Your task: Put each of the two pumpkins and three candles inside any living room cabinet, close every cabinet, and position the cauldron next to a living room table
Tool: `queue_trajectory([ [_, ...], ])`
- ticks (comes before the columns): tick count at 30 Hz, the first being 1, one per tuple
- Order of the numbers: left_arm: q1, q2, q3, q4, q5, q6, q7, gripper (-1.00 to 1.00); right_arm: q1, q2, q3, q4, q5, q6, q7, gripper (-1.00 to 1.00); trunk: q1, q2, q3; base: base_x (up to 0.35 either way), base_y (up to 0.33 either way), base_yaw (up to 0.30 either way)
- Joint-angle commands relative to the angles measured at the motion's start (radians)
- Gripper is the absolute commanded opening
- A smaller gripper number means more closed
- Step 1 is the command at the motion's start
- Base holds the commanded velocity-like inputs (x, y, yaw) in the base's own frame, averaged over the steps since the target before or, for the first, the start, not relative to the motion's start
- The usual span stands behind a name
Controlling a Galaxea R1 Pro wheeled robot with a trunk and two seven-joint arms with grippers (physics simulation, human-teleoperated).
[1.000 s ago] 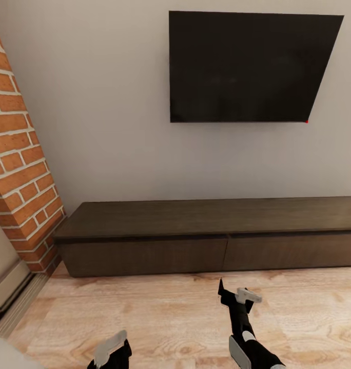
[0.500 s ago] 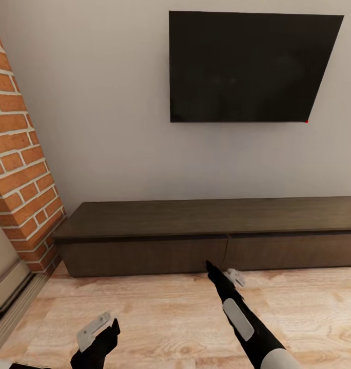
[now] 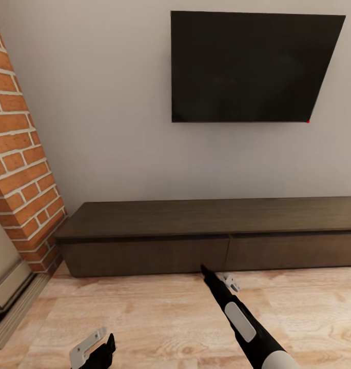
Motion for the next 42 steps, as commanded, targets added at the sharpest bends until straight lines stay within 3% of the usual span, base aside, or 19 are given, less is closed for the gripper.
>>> queue_trajectory([
  [1, -0.001, 0.0, -0.013, -0.001, -0.001, 0.0, 0.002, 1.0, -0.001, 0.002, 0.004, 0.011, -0.01, -0.008, 0.002, 1.0, 0.0, 0.0, -0.001, 0.031, 0.255, 0.0],
  [3, -0.001, 0.0, -0.036, -0.001, -0.004, 0.0, 0.001, 1.0, -0.001, 0.003, 0.003, 0.027, -0.009, -0.01, 0.002, 1.0, 0.0, 0.0, -0.001, 0.088, 0.281, 0.0],
  [12, -0.001, 0.0, -0.044, -0.001, -0.005, 0.0, 0.001, 1.0, -0.001, -0.008, -0.004, 0.032, -0.02, -0.002, 0.05, 1.0, 0.0, 0.0, -0.001, 0.138, 0.299, 0.0],
  [14, -0.001, -0.001, -0.044, -0.001, -0.004, 0.0, 0.001, 1.0, -0.001, -0.019, -0.004, 0.032, -0.021, -0.001, 0.096, 1.0, 0.0, 0.0, -0.001, 0.171, 0.294, 0.0],
  [16, -0.001, -0.001, -0.044, 0.0, -0.002, 0.0, 0.001, 1.0, -0.001, -0.035, -0.005, 0.032, -0.022, 0.0, 0.202, 1.0, 0.0, 0.0, -0.001, 0.239, 0.236, 0.0],
  [20, -0.001, -0.002, -0.047, 0.001, -0.002, 0.0, 0.001, 1.0, -0.001, -0.043, -0.005, 0.033, -0.022, -0.001, 0.285, 1.0, 0.0, 0.0, -0.001, 0.3, 0.117, 0.0],
  [29, -0.001, -0.002, -0.044, -0.003, -0.007, 0.0, 0.001, 1.0, -0.001, -0.046, -0.014, 0.033, -0.021, -0.001, 0.307, 1.0, 0.0, 0.0, -0.001, 0.131, 0.015, 0.0],
  [33, -0.001, -0.002, -0.034, -0.004, -0.007, 0.0, 0.001, 1.0, -0.001, -0.046, -0.017, 0.034, -0.02, -0.001, 0.307, 1.0, 0.015, -0.028, -0.013, 0.004, 0.0, 0.0],
  [35, -0.001, -0.001, 0.011, -0.004, -0.005, 0.0, 0.001, 1.0, -0.001, -0.045, -0.017, 0.035, -0.02, -0.001, 0.307, 1.0, 0.023, -0.042, -0.02, 0.0, 0.0, 0.0],
  [36, -0.001, 0.0, 0.063, -0.004, -0.003, 0.001, 0.0, 1.0, -0.001, -0.046, -0.017, 0.035, -0.02, -0.001, 0.307, 1.0, 0.027, -0.049, -0.023, 0.0, 0.0, 0.0],
  [37, -0.001, 0.0, 0.15, -0.004, 0.001, 0.018, -0.001, 1.0, -0.001, -0.048, -0.018, 0.035, -0.02, -0.001, 0.307, 1.0, 0.03, -0.056, -0.026, 0.0, 0.0, 0.0],
  [39, -0.001, 0.001, 0.202, -0.005, 0.003, 0.069, -0.001, 1.0, -0.001, -0.056, -0.017, 0.035, -0.02, -0.001, 0.307, 1.0, 0.038, -0.07, -0.032, 0.0, 0.0, 0.0],
  [42, -0.001, -0.018, 0.297, -0.005, 0.005, 0.156, -0.001, 1.0, -0.001, -0.072, -0.018, 0.034, -0.022, -0.001, 0.308, 1.0, 0.05, -0.091, -0.042, 0.0, 0.0, 0.0],
])
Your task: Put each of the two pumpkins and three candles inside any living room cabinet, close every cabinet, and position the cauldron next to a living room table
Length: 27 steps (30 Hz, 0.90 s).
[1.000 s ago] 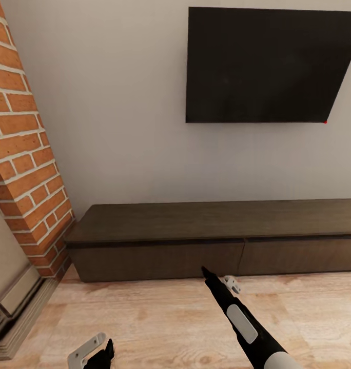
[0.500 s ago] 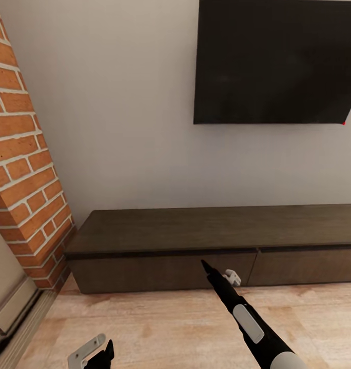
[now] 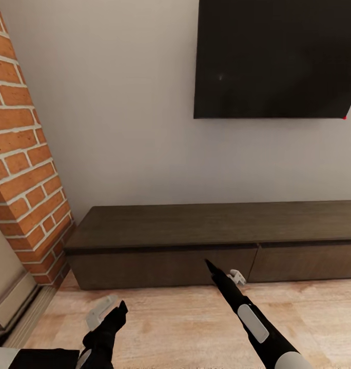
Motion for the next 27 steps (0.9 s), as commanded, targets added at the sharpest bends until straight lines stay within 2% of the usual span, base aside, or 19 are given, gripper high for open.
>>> queue_trajectory([
  [1, -0.002, -0.003, 0.012, -0.001, 0.002, 0.007, 0.001, 1.0, -0.001, -0.003, 0.007, 0.001, -0.01, -0.005, 0.002, 1.0, 0.001, -0.003, -0.005, 0.0, 0.0, 0.0],
  [3, -0.002, -0.008, 0.05, -0.001, 0.003, 0.032, 0.001, 1.0, -0.001, -0.006, 0.006, 0.0, -0.01, -0.005, 0.002, 1.0, 0.002, -0.003, -0.012, 0.0, 0.0, 0.0],
  [6, -0.002, -0.02, 0.171, -0.001, 0.003, 0.128, 0.0, 1.0, -0.001, -0.011, 0.005, 0.0, -0.01, -0.005, 0.002, 1.0, 0.003, -0.004, -0.024, 0.0, 0.0, 0.0],
  [7, -0.002, -0.025, 0.19, -0.001, 0.003, 0.145, 0.0, 1.0, -0.001, -0.011, 0.005, 0.0, -0.01, -0.005, 0.002, 1.0, 0.004, -0.004, -0.028, 0.0, 0.0, 0.0],
  [9, -0.002, -0.051, 0.246, -0.001, 0.003, 0.207, 0.0, 1.0, -0.001, -0.012, 0.005, 0.001, -0.01, -0.005, 0.002, 1.0, 0.005, -0.004, -0.036, 0.0, 0.0, 0.0],
  [11, -0.002, -0.071, 0.283, -0.001, 0.003, 0.246, 0.0, 1.0, -0.001, -0.013, 0.004, 0.0, -0.01, -0.005, 0.002, 1.0, 0.006, -0.005, -0.043, 0.0, 0.0, 0.0],
  [15, -0.002, -0.087, 0.304, -0.001, 0.004, 0.268, 0.0, 1.0, -0.001, -0.014, 0.003, 0.0, -0.01, -0.005, 0.002, 1.0, 0.007, -0.006, -0.059, 0.0, 0.0, 0.0],
  [20, -0.002, -0.09, 0.306, -0.001, 0.005, 0.275, -0.003, 1.0, -0.001, -0.018, 0.002, -0.002, -0.011, -0.004, 0.002, 1.0, 0.01, -0.007, -0.078, 0.0, 0.0, 0.0],
  [21, -0.002, -0.095, 0.3, -0.001, 0.005, 0.276, -0.019, 1.0, -0.001, -0.02, 0.002, -0.002, -0.011, -0.004, 0.002, 1.0, 0.01, -0.007, -0.082, 0.0, 0.0, 0.0],
  [23, -0.002, -0.1, 0.289, -0.001, 0.005, 0.277, -0.069, 1.0, 0.0, -0.021, 0.002, -0.002, -0.011, -0.004, 0.002, 1.0, 0.011, -0.008, -0.09, 0.0, 0.0, 0.0],
  [25, -0.002, -0.102, 0.274, -0.001, 0.005, 0.291, -0.169, 1.0, -0.001, -0.022, 0.003, -0.002, -0.011, -0.004, 0.002, 1.0, 0.012, -0.008, -0.098, 0.0, 0.0, 0.0],
  [27, -0.002, -0.1, 0.267, -0.001, 0.005, 0.343, -0.292, 1.0, -0.001, -0.023, 0.003, -0.002, -0.011, -0.004, 0.002, 1.0, 0.013, -0.009, -0.105, 0.0, 0.0, 0.0],
])
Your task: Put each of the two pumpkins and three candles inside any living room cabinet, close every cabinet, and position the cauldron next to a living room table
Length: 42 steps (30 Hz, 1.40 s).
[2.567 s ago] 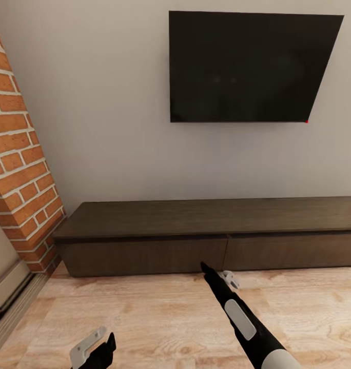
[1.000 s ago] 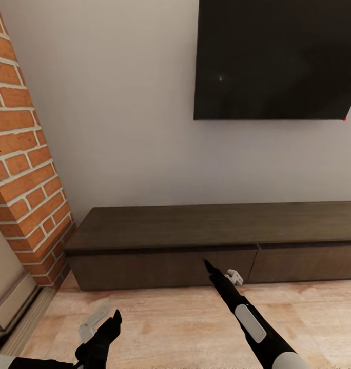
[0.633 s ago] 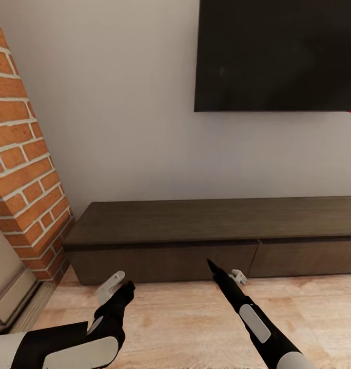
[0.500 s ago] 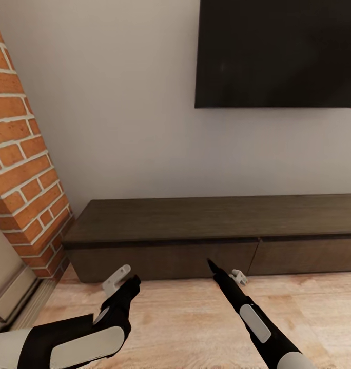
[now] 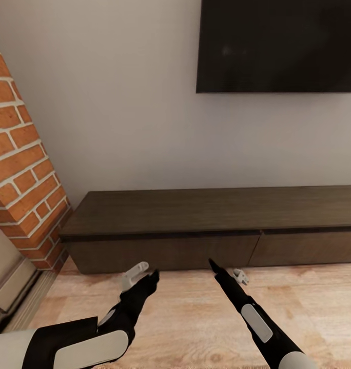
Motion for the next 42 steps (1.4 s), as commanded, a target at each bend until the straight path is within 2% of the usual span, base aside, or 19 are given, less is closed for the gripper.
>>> queue_trajectory([
  [1, -0.001, 0.002, -0.003, -0.001, 0.003, 0.033, -0.067, 1.0, -0.001, -0.003, 0.007, 0.0, -0.01, -0.005, 0.002, 1.0, 0.0, -0.001, -0.005, 0.0, 0.0, 0.0],
  [3, -0.001, 0.006, -0.003, -0.001, 0.005, 0.066, -0.14, 1.0, -0.001, -0.004, 0.007, 0.0, -0.01, -0.005, 0.002, 1.0, 0.001, -0.001, -0.013, 0.0, 0.0, 0.0],
  [4, -0.001, 0.018, -0.003, -0.001, 0.013, 0.097, -0.223, 1.0, -0.001, -0.008, 0.007, 0.0, -0.01, -0.005, 0.002, 1.0, 0.002, -0.001, -0.016, 0.0, 0.0, 0.0],
  [5, -0.001, 0.038, -0.003, -0.001, 0.045, 0.138, -0.349, 1.0, -0.001, -0.01, 0.006, 0.001, -0.01, -0.005, 0.002, 1.0, 0.002, -0.002, -0.02, 0.0, 0.0, 0.0],
  [6, -0.001, 0.061, -0.001, -0.001, 0.087, 0.182, -0.478, 1.0, -0.001, -0.011, 0.006, 0.001, -0.01, -0.005, 0.002, 1.0, 0.002, -0.002, -0.024, 0.0, 0.0, 0.0],
  [7, -0.001, 0.105, 0.001, -0.001, 0.167, 0.258, -0.677, 1.0, -0.001, -0.011, 0.006, 0.001, -0.01, -0.005, 0.002, 1.0, 0.003, -0.002, -0.028, 0.0, 0.0, 0.0],
  [9, -0.001, 0.179, 0.005, 0.0, 0.275, 0.351, -0.921, 1.0, 0.0, -0.013, 0.006, 0.001, -0.01, -0.005, 0.002, 1.0, 0.004, -0.003, -0.036, 0.0, 0.0, 0.0],
  [10, -0.001, 0.214, 0.007, 0.002, 0.315, 0.384, -1.027, 1.0, 0.0, -0.013, 0.006, 0.001, -0.01, -0.005, 0.002, 1.0, 0.004, -0.003, -0.04, 0.0, 0.0, 0.0],
  [12, -0.001, 0.254, 0.008, 0.005, 0.351, 0.413, -1.148, 1.0, 0.0, -0.013, 0.006, 0.001, -0.01, -0.005, 0.002, 1.0, 0.005, -0.003, -0.047, 0.0, 0.0, 0.0],
  [14, -0.001, 0.287, 0.008, 0.007, 0.37, 0.428, -1.232, 1.0, 0.0, -0.014, 0.006, 0.001, -0.01, -0.005, 0.002, 1.0, 0.006, -0.004, -0.055, 0.0, 0.0, 0.0],
  [17, -0.001, 0.318, 0.009, 0.009, 0.383, 0.438, -1.339, 1.0, 0.0, -0.014, 0.006, 0.0, -0.012, -0.003, 0.002, 1.0, 0.007, -0.004, -0.067, 0.0, 0.0, 0.0],
  [20, -0.001, 0.336, 0.009, 0.009, 0.386, 0.442, -1.423, 1.0, -0.001, -0.014, 0.006, -0.006, -0.018, 0.007, 0.002, 1.0, 0.009, -0.005, -0.078, 0.0, 0.0, 0.0],
  [21, -0.001, 0.358, 0.009, 0.01, 0.387, 0.443, -1.483, 1.0, -0.001, -0.013, 0.003, -0.014, -0.034, 0.026, 0.002, 1.0, 0.009, -0.005, -0.082, 0.0, 0.0, 0.0],
  [22, -0.001, 0.401, 0.007, 0.01, 0.387, 0.444, -1.57, 1.0, -0.002, -0.013, -0.003, -0.031, -0.071, 0.068, 0.0, 1.0, 0.01, -0.006, -0.086, 0.0, 0.0, 0.0],
  [23, -0.001, 0.411, 0.007, 0.01, 0.387, 0.444, -1.59, 1.0, -0.003, -0.012, -0.005, -0.036, -0.087, 0.088, -0.001, 1.0, 0.01, -0.006, -0.09, 0.0, 0.0, 0.0],
  [24, -0.001, 0.436, 0.006, 0.01, 0.388, 0.444, -1.638, 1.0, -0.005, -0.013, -0.006, -0.039, -0.102, 0.106, -0.002, 1.0, 0.011, -0.006, -0.094, 0.0, 0.0, 0.0],
  [26, -0.001, 0.453, 0.005, 0.01, 0.389, 0.444, -1.67, 1.0, -0.008, -0.016, -0.011, -0.045, -0.131, 0.134, -0.003, 1.0, 0.011, -0.007, -0.102, 0.0, 0.0, 0.0],
  [32, -0.001, 0.464, 0.005, 0.013, 0.393, 0.445, -1.689, 1.0, -0.01, -0.018, -0.038, -0.058, -0.163, 0.153, -0.001, 1.0, 0.014, -0.008, -0.125, 0.0, 0.0, 0.0],
  [42, -0.001, 0.466, 0.001, 0.047, 0.397, 0.442, -1.693, 1.0, -0.011, -0.031, -0.042, -0.062, -0.163, 0.154, 0.005, 1.0, 0.014, -0.008, -0.125, 0.0, 0.0, 0.0],
])
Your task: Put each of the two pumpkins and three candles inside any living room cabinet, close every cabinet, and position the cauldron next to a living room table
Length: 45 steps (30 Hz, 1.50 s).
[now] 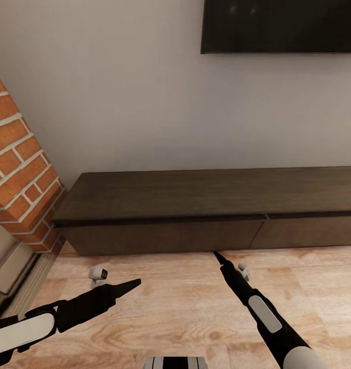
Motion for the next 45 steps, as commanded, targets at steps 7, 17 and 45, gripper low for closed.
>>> queue_trajectory([
  [7, -0.003, -0.002, -0.01, 0.007, 0.007, -0.008, -0.003, 1.0, -0.001, -0.012, 0.003, -0.003, -0.011, 0.002, 0.014, 1.0, 0.0, 0.0, -0.001, 0.0, 0.0, 0.0],
  [17, -0.003, -0.006, -0.012, 0.017, 0.007, -0.008, -0.002, 1.0, 0.002, -0.017, 0.005, -0.077, -0.011, 0.004, 0.043, 1.0, 0.0, 0.0, -0.001, 0.0, 0.0, 0.0],
  [45, -0.003, -0.008, -0.015, 0.02, 0.006, -0.008, -0.002, 1.0, 0.003, -0.018, -0.068, -0.1, -0.083, 0.047, -0.06, 1.0, 0.0, 0.0, -0.001, 0.049, 0.0, 0.0],
])
